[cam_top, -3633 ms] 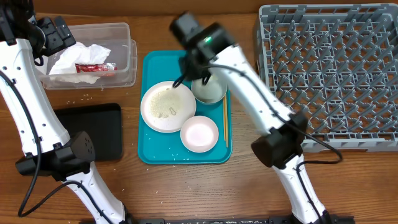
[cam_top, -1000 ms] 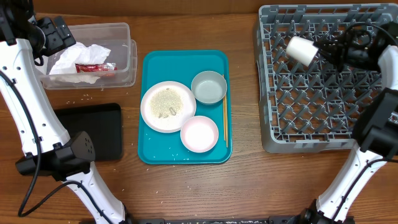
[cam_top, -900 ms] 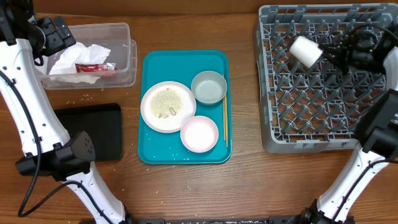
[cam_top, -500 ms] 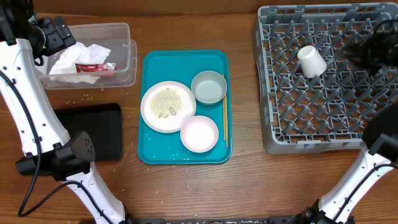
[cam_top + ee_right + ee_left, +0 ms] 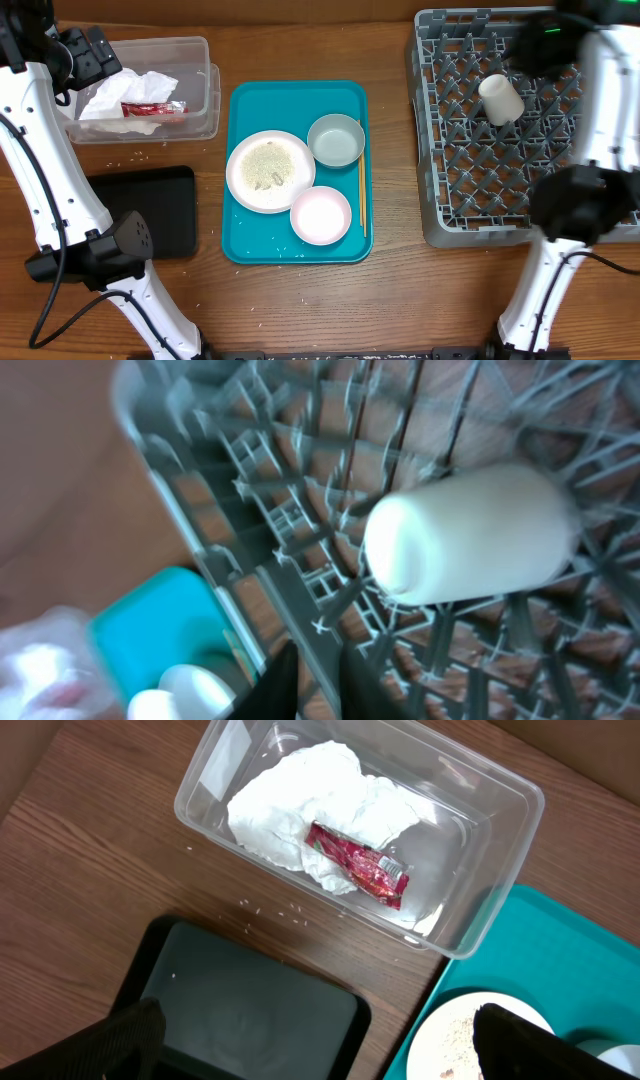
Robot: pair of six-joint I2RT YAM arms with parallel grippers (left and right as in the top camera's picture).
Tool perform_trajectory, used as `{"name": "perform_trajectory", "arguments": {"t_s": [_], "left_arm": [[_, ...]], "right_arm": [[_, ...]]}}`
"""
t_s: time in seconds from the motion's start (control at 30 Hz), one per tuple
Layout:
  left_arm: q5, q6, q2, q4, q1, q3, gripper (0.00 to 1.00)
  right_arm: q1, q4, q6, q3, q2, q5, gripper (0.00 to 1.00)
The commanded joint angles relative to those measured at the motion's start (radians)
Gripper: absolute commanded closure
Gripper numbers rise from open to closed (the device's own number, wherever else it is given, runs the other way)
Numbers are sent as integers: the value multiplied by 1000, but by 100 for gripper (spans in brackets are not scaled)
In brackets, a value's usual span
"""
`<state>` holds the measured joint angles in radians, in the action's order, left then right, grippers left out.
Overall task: Sort waste into correct bins and load items into the dishwasher
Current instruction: 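Set the cup upside down on the rack and release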
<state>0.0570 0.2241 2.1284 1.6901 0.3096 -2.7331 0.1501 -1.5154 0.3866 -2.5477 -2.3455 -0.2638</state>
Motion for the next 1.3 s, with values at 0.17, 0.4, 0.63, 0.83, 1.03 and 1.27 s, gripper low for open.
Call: {"name": "perform_trajectory", "arguments": {"t_s": [0.17, 0.4, 0.63, 0.83, 1.03, 1.27], "left_arm": [[5, -22, -8, -1, 4, 2, 0], [5, -22, -8, 0, 4, 2, 0], [5, -22, -8, 0, 4, 2, 0], [5, -22, -8, -1, 4, 2, 0], [5, -22, -8, 0, 4, 2, 0], [5, -22, -8, 0, 4, 2, 0]], "right_arm": [[-92, 64, 64, 170, 11, 317, 96], [-77, 100, 63, 199, 11, 376, 96], [-77, 150, 63, 201, 11, 367, 96], [-77, 164, 58, 201, 11, 306, 96], [-77, 185, 70, 240, 10, 347, 96], [-69, 98, 142, 224, 10, 539, 96]]}}
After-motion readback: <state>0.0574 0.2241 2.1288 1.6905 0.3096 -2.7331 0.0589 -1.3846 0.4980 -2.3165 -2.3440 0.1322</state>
